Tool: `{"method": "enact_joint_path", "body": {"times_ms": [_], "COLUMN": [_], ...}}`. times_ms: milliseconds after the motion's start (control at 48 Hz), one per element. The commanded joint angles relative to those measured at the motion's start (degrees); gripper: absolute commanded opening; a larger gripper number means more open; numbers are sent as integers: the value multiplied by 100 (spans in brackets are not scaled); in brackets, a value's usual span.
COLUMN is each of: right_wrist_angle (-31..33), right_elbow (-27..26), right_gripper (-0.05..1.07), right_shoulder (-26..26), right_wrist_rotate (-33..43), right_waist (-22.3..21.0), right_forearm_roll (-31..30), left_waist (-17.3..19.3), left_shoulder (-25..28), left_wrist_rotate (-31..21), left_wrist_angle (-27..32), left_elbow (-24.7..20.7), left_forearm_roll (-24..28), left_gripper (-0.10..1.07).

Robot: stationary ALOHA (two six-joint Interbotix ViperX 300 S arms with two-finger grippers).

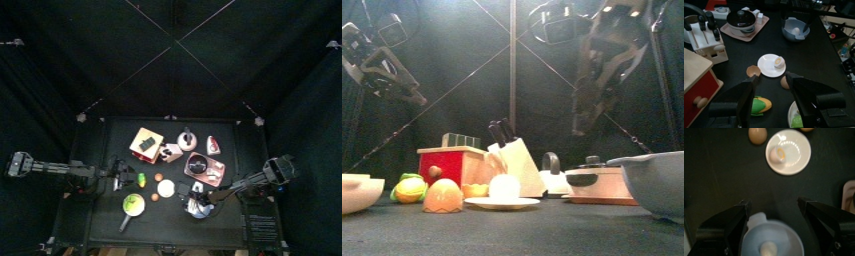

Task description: Grab egg half from plate

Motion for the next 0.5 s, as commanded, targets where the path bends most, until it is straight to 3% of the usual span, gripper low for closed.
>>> {"method": "enact_joint_path", "body": {"times_ms": [0, 229, 479], "right_wrist_angle": [-70, -70, -141], "right_elbow": [-404, -940, -1125], "right_gripper": [101, 101, 101], "right_shoulder": [264, 1099, 1459], "right_wrist_rotate": [18, -18, -26], "right_waist": [-70, -290, -448], "right_forearm_roll": [-369, -571, -580], "left_waist": [-9, -9, -9], "left_shoulder": [9, 18, 18], "left_wrist_rotate": [9, 9, 9], "left_wrist_angle": [-53, -53, -53], "left_elbow": [-70, -62, -62], "left_forearm_roll": [-9, -9, 0], "left_gripper": [86, 86, 86]}}
